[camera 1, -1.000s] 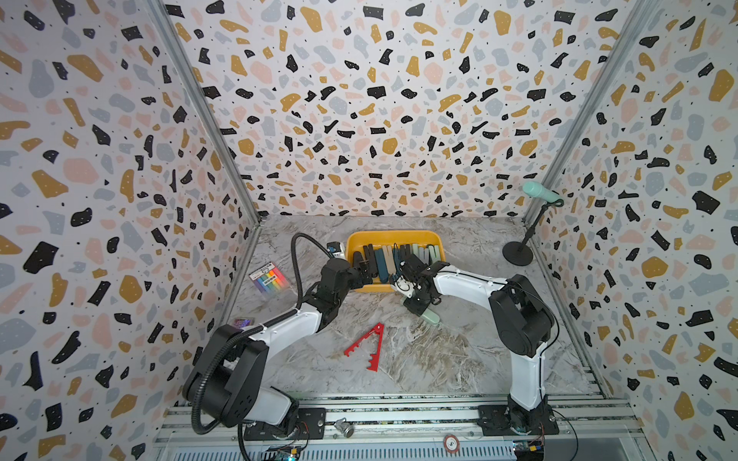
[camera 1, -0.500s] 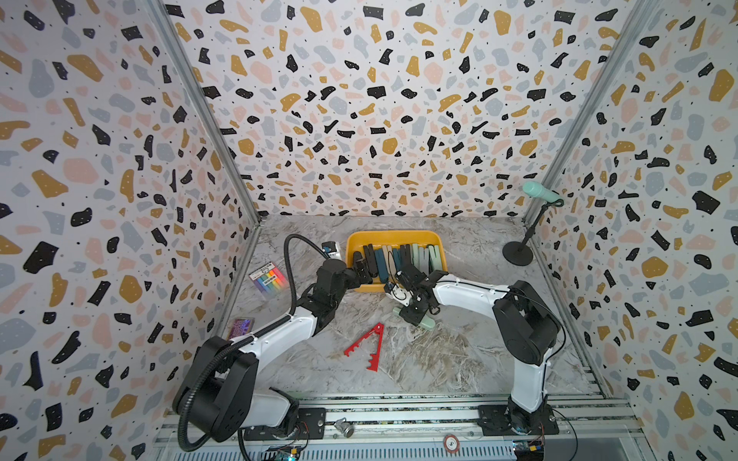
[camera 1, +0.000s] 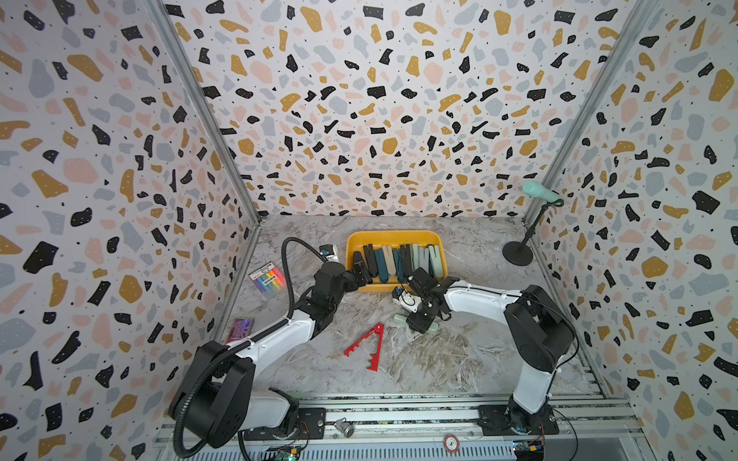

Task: Put the pruning pliers into the storage box
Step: Pick up the pruning pliers from the center of the board.

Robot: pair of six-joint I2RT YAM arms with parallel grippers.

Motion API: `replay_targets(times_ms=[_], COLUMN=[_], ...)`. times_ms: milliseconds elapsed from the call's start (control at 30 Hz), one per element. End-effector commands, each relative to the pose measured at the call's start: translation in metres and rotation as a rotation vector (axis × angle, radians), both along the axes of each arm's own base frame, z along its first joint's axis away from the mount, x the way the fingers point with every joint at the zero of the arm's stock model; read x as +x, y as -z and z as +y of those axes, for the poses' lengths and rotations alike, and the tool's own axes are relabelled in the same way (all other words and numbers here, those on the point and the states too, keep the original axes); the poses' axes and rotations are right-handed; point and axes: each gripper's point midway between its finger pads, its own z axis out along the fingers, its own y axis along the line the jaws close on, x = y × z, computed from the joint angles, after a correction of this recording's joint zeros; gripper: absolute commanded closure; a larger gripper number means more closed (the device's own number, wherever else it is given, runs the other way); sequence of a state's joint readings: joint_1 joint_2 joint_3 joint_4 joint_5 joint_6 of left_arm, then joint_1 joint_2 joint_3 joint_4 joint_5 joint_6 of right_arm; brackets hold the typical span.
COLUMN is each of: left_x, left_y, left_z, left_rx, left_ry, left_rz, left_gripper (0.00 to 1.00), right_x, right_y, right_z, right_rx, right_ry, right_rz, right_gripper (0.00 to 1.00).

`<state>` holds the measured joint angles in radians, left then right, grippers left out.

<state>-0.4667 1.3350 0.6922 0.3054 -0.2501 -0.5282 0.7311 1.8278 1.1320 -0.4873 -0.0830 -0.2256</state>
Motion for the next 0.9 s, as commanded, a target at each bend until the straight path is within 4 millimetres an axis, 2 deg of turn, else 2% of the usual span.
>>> replay_targets(times_ms=[0,133,267,300,333,367,400,467,700,867], left_x=[-0.002,-0.003,-0.004,-0.004,-0.005,-0.005,-0.006,-0.007,-0.008,-0.008], left_y=[-0.006,-0.006,-0.005,-0.005,-0.006,-0.005,-0.005,-0.005,-0.004,-0.012], left_z=[0.006,0.008,0.009,0.009,0.010,0.010,0.011,0.014,0.023,0.036], left_rx=[-0.004,-0.004,-0.002,-0.002,-0.001,-0.002,-0.003,-0.004,0.020,0.052], left_ry=[-0.024,-0.030,-0.032,-0.034,-0.036,-0.039,-0.042,-0.057,-0.098,-0.157], left_rz=[-0.021,-0.021,-0.018,-0.017,-0.019,-0.018,-0.018,-0.019,-0.022,-0.037], left_gripper=[0.00,0.01,0.01,0.00,0.01,0.00,0.00,0.00,0.00,0.00], right_x=[-0.009,-0.003,-0.003,-0.005,-0.007,-0.008,-0.009,-0.012,-0.012,-0.006], right_y=[0.015,0.011,0.012,0.015,0.016,0.017,0.017,0.010,-0.035,-0.071], right_z=[-0.002,0.008,0.008,0.007,0.006,0.003,0.000,-0.004,0.002,0.025], right_rx=[-0.007,0.042,0.050,0.045,0.038,0.025,0.016,0.021,0.153,0.302], right_ry=[-0.004,-0.001,-0.004,-0.011,-0.017,-0.020,-0.018,-0.031,-0.003,0.046], right_rz=[0.039,0.014,0.007,0.015,0.020,0.020,0.014,-0.006,-0.094,-0.096], right_gripper=[0.39,0.39,0.42,0.48,0.59,0.77,0.89,1.00,1.00,1.00])
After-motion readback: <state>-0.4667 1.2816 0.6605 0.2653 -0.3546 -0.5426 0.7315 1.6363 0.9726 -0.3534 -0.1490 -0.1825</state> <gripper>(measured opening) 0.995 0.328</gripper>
